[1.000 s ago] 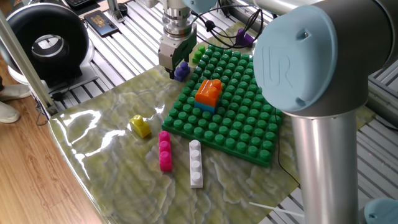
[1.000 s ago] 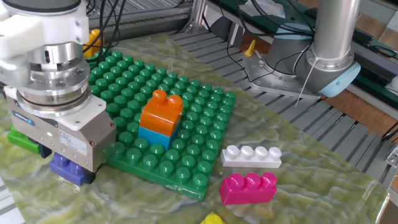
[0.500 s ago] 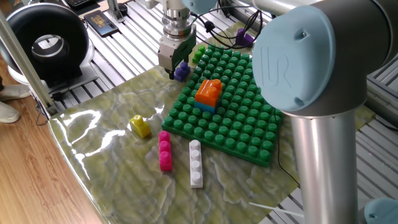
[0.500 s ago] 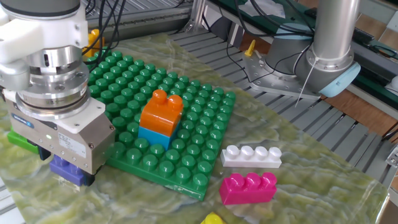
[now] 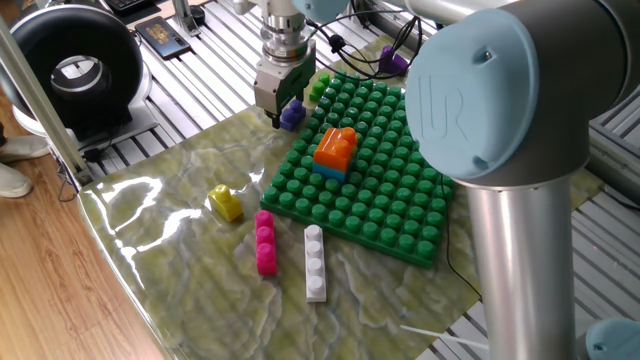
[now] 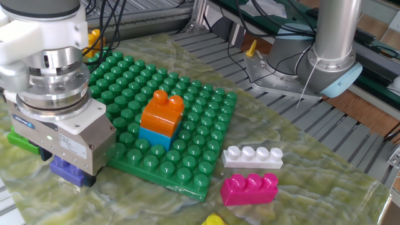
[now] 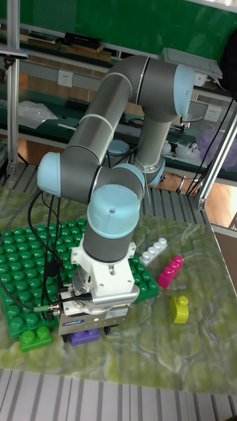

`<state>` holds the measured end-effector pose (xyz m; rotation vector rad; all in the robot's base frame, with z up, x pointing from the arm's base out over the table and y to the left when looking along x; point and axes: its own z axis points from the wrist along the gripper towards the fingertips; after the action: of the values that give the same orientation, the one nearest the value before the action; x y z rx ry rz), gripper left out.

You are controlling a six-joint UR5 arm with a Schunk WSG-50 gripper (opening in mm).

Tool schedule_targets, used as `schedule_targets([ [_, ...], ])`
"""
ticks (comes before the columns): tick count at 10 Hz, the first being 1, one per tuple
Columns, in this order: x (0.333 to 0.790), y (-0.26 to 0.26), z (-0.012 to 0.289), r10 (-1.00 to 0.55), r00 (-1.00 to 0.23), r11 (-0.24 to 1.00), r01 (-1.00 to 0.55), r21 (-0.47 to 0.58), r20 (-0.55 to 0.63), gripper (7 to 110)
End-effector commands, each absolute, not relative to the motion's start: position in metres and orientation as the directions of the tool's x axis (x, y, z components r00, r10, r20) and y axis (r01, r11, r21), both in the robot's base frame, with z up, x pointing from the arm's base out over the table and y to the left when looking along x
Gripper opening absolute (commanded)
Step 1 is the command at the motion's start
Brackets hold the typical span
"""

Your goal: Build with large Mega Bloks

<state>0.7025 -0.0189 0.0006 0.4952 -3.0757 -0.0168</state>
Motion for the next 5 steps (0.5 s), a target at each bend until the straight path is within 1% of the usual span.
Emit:
schedule_targets([
  [1, 0.7025, -0.0188, 0.0021, -0.294, -0.956, 0.956, -0.294, 0.02, 0.022, 22],
  [3, 0.706, -0.0212, 0.0026, -0.281, -0.96, 0.96, -0.281, 0.005, 0.014, 22],
  [4, 0.7064, -0.0205, 0.0027, -0.279, -0.96, 0.96, -0.279, 0.007, 0.012, 7],
  [5, 0.7064, -0.0189, 0.003, -0.279, -0.96, 0.96, -0.279, 0.013, 0.01, 7],
])
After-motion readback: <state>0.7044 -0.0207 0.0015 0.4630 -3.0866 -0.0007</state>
